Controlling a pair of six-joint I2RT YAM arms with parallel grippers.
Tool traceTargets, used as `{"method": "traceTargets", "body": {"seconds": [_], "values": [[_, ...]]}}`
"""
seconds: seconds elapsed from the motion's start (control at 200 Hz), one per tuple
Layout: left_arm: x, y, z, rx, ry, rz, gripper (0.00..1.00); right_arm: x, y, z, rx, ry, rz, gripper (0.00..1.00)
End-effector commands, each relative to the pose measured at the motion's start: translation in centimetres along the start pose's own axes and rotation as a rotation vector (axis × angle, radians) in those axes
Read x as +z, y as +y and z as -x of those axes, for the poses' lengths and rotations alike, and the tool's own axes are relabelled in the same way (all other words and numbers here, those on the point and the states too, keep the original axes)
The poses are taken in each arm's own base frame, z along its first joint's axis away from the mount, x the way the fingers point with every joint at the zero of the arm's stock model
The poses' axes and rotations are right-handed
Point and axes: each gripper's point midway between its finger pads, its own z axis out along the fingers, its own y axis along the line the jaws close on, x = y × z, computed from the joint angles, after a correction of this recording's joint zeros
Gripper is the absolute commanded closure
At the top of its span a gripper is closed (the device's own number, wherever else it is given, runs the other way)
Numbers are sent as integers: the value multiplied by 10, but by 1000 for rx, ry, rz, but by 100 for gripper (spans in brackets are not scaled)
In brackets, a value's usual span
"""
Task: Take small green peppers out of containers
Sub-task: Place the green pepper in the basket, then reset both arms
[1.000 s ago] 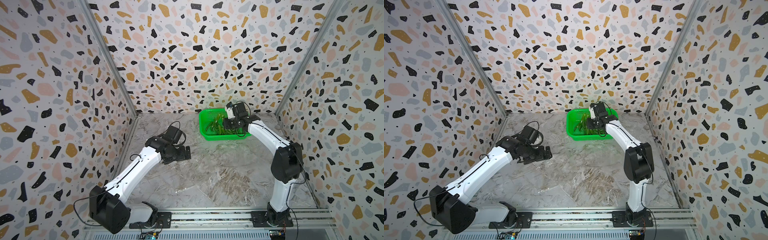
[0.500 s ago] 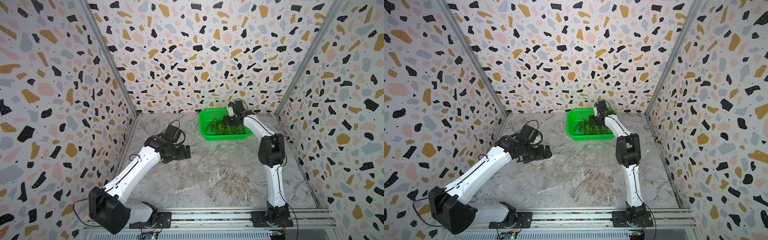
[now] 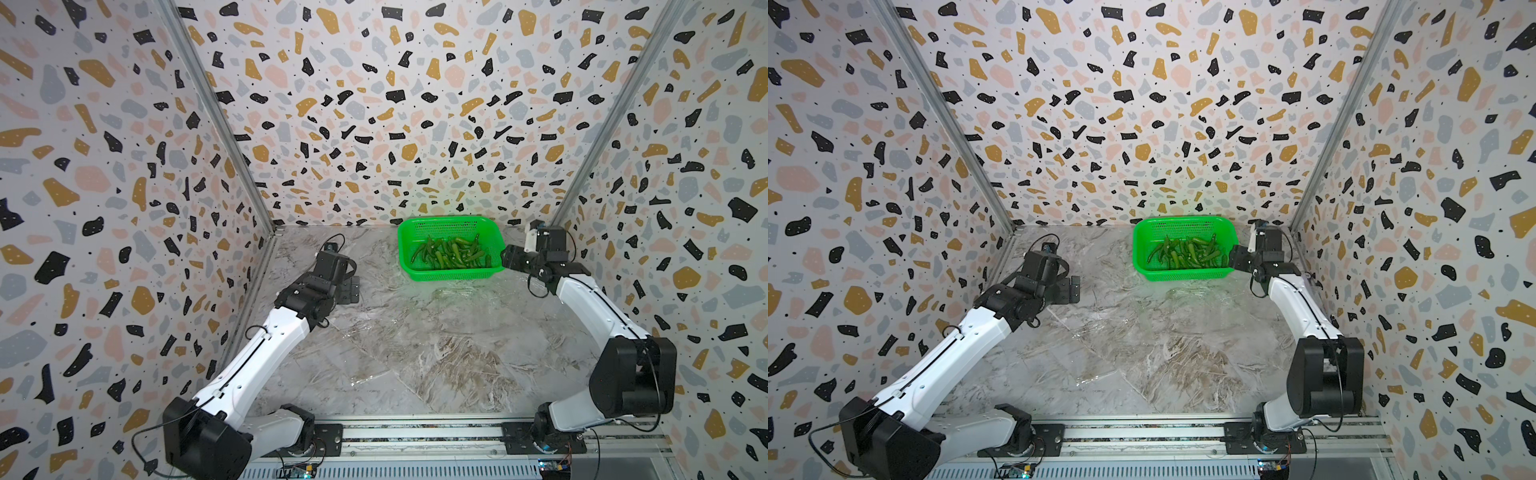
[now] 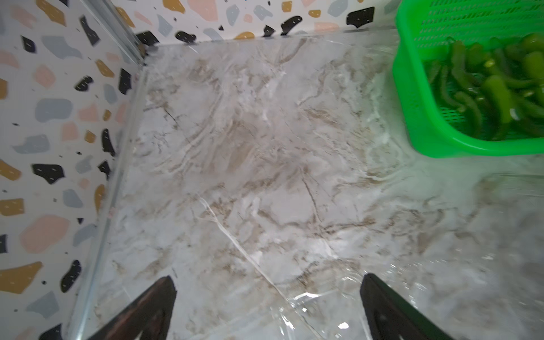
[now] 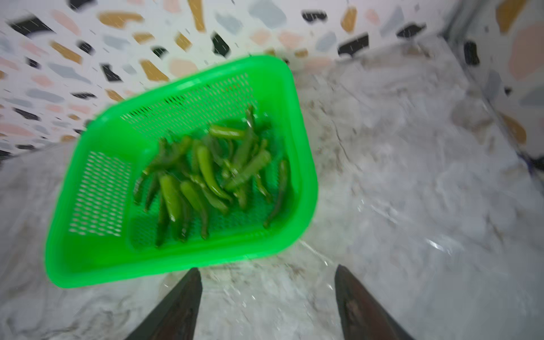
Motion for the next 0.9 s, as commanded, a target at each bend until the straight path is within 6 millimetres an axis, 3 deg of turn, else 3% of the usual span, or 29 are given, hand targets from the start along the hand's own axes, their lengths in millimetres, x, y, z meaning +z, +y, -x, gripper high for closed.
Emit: {"method": "traceTargets", "body": {"seconds": [0.0,0.14,0.24,0.35,0.39,0.496,0.556,0.646,0.756,0.896], "values": [[27,23,18,119,-153,161,1,-5,-17,-23,-59,-62,-77,27],[69,47,-14,149,-48,252,1,-10,-35,-45,-127,-141,-139,27],[87,53,-16,119,-151,249,1,-3,-39,-56,-137,-167,-139,27],[97,60,-6,70,-311,243,1,10,-40,-63,-142,-201,-123,27],[100,51,-2,113,-286,186,1,14,-41,-64,-147,-222,-120,27],[104,30,11,185,-427,55,1,20,-38,-62,-200,-296,-98,27],[111,40,11,110,-436,34,1,29,-39,-66,-235,-273,-97,27],[105,45,7,118,-405,0,1,34,-40,-69,-277,-288,-98,27],[84,49,-1,119,-380,-25,1,36,-41,-66,-302,-318,-92,27],[67,49,-31,38,-383,-52,1,35,-41,-68,-307,-330,-76,27]]}}
